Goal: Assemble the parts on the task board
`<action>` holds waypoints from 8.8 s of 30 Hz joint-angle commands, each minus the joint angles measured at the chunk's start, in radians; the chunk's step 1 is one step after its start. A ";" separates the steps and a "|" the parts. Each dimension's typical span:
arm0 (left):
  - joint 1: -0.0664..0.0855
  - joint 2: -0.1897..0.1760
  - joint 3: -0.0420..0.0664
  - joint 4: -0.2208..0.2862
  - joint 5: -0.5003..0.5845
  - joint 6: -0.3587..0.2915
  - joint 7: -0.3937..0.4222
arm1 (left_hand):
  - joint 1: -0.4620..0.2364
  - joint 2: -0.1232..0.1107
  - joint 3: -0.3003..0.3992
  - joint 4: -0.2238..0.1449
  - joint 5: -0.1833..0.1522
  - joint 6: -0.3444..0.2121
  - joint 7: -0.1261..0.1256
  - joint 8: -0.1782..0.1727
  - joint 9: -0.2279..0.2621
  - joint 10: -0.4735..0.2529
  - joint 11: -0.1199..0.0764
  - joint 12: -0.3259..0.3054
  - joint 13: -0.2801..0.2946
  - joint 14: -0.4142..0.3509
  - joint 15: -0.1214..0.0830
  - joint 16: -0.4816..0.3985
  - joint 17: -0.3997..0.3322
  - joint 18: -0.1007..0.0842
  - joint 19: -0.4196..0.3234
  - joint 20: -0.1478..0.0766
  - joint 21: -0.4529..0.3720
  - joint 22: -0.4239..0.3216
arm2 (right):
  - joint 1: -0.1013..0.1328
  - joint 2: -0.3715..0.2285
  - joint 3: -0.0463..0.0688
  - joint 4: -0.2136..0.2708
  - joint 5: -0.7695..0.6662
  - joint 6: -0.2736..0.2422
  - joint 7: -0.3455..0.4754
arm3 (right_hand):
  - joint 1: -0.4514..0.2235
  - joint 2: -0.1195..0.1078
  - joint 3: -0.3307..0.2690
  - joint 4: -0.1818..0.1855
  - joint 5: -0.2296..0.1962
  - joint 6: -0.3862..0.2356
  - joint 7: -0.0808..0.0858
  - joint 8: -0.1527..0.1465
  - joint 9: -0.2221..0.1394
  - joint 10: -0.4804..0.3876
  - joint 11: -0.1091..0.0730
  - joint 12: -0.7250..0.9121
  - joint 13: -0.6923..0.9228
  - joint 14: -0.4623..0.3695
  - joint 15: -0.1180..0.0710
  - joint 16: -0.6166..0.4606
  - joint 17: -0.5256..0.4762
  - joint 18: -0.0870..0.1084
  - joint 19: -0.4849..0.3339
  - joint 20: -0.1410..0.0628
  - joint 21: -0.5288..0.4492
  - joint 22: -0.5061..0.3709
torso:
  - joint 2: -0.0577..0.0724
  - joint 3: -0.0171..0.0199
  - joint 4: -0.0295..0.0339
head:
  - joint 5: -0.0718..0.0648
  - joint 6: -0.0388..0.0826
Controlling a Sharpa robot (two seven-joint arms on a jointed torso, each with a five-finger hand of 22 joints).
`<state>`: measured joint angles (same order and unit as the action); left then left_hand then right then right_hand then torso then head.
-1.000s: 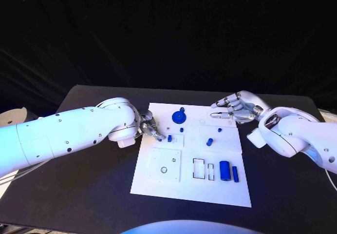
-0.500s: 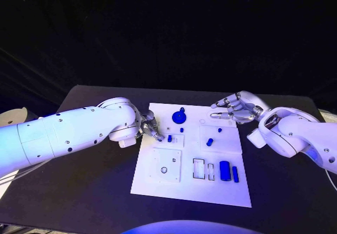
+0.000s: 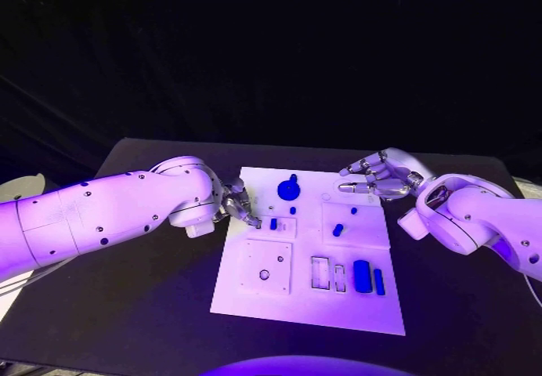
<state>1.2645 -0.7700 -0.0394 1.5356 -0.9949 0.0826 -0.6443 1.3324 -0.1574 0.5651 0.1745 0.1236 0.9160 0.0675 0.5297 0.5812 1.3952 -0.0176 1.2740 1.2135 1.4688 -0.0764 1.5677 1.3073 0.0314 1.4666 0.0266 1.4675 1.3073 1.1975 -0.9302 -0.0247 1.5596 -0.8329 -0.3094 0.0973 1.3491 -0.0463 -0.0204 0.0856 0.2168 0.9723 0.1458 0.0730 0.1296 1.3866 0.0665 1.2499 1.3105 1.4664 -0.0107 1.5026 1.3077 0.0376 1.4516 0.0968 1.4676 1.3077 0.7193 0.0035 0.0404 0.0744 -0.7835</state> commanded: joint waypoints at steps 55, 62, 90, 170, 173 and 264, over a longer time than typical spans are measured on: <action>0.088 0.248 -0.021 -0.347 0.065 0.497 -0.095 | -0.150 0.055 0.152 -0.103 -0.002 0.004 -0.022 0.085 0.067 0.010 -0.008 0.018 0.018 0.102 -0.002 0.003 0.263 0.003 0.043 0.004 -0.009 0.154 | -0.002 0.023 -0.001 -0.016 -0.006 0.019 0.003 | 0.003 0.014 -0.012 -0.004 0.007 0.007 0.001 0.002 0.002 0.000 -0.007 -0.004 0.007 0.077 -0.004 -0.004 0.146 0.012 -0.006 -0.004 -0.003 0.043 | 0.002 -0.0014 -0.0006 | 0.002 0.001; 0.089 0.254 -0.021 -0.334 -0.006 0.467 -0.102 | -0.150 0.055 0.152 -0.110 -0.002 0.007 -0.024 0.093 0.076 0.015 -0.010 0.023 0.024 0.102 -0.004 0.003 0.263 0.002 0.044 0.003 -0.007 0.157 | -0.002 0.022 -0.001 -0.015 -0.007 0.019 0.003 | 0.005 0.015 -0.012 -0.005 0.008 0.007 0.001 0.002 0.002 0.000 -0.007 -0.003 0.007 0.077 -0.004 -0.004 0.146 0.012 -0.005 -0.004 -0.003 0.043 | 0.001 -0.0007 0.0015 | 0.002 0.000; 0.085 0.253 -0.034 -0.293 -0.059 0.341 -0.105 | -0.156 0.061 0.153 -0.109 -0.001 0.008 -0.026 0.099 0.085 0.016 -0.012 0.023 0.023 0.102 -0.006 0.003 0.263 0.002 0.045 0.000 -0.007 0.157 | -0.004 0.020 -0.001 -0.012 -0.008 0.025 0.004 | 0.007 0.016 -0.013 -0.006 0.011 0.007 0.001 0.002 0.002 0.000 -0.007 -0.003 0.007 0.077 -0.004 -0.004 0.146 0.012 -0.005 -0.004 -0.003 0.043 | 0.001 -0.0018 0.0006 | 0.004 0.000; 0.054 0.136 -0.032 -0.121 -0.092 0.229 -0.109 | -0.174 0.048 0.164 -0.122 -0.002 0.009 -0.039 0.125 0.129 0.021 -0.024 0.011 0.005 0.102 -0.016 0.003 0.263 -0.003 0.056 -0.012 0.009 0.174 | -0.010 0.020 -0.001 -0.016 -0.009 0.031 0.005 | 0.008 0.016 -0.013 -0.007 0.012 0.007 0.001 0.002 0.002 0.000 -0.007 -0.003 0.007 0.077 -0.004 -0.004 0.146 0.012 -0.006 -0.004 -0.003 0.042 | 0.001 -0.0014 0.0003 | 0.012 -0.009; 0.054 0.136 -0.032 -0.121 -0.092 0.237 -0.109 | -0.174 0.047 0.165 -0.123 -0.002 0.008 -0.039 0.125 0.130 0.020 -0.024 0.010 0.004 0.102 -0.017 0.003 0.263 -0.003 0.056 -0.012 0.009 0.174 | -0.010 0.020 -0.001 -0.017 -0.009 0.031 0.005 | 0.008 0.016 -0.013 -0.007 0.012 0.007 0.001 0.002 0.002 0.000 -0.007 -0.003 0.007 0.077 -0.004 -0.004 0.146 0.012 -0.006 -0.004 -0.003 0.042 | 0.001 -0.0013 0.0001 | 0.012 -0.009; 0.035 0.165 -0.033 -0.169 -0.095 0.295 -0.111 | -0.314 0.010 -0.019 -0.009 -0.008 0.047 -0.058 0.124 0.197 0.030 -0.039 0.027 0.018 0.102 -0.032 0.003 0.263 -0.005 0.062 -0.024 0.014 0.184 | -0.010 0.017 -0.001 -0.009 -0.010 0.040 0.006 | 0.011 0.018 -0.017 -0.010 0.013 0.007 0.001 0.001 0.003 -0.002 -0.007 -0.007 0.004 0.077 -0.004 -0.006 0.143 0.012 -0.006 -0.004 -0.004 0.041 | 0.001 -0.0014 -0.0001 | 0.006 -0.022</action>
<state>1.3123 -0.6063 -0.0638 1.3655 -1.0978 0.3437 -0.6917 1.0268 -0.1512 0.5505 0.1664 0.1191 0.9615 0.0049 0.6575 0.7790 1.4277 -0.0540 1.2976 1.2311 1.4654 -0.1020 1.5677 1.3073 0.0314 1.4666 0.0120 1.4784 1.3073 1.1880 -0.9134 -0.0255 1.5486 -0.8353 -0.2843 0.0980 1.3570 -0.0384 -0.0345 0.0769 0.2266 0.9723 0.1458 0.0730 0.1311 1.3866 0.0665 1.2458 1.3103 1.4664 -0.0107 1.5026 1.3081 0.0376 1.4516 0.0968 1.4676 1.3079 0.7199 0.0023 0.0406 0.0801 -0.8055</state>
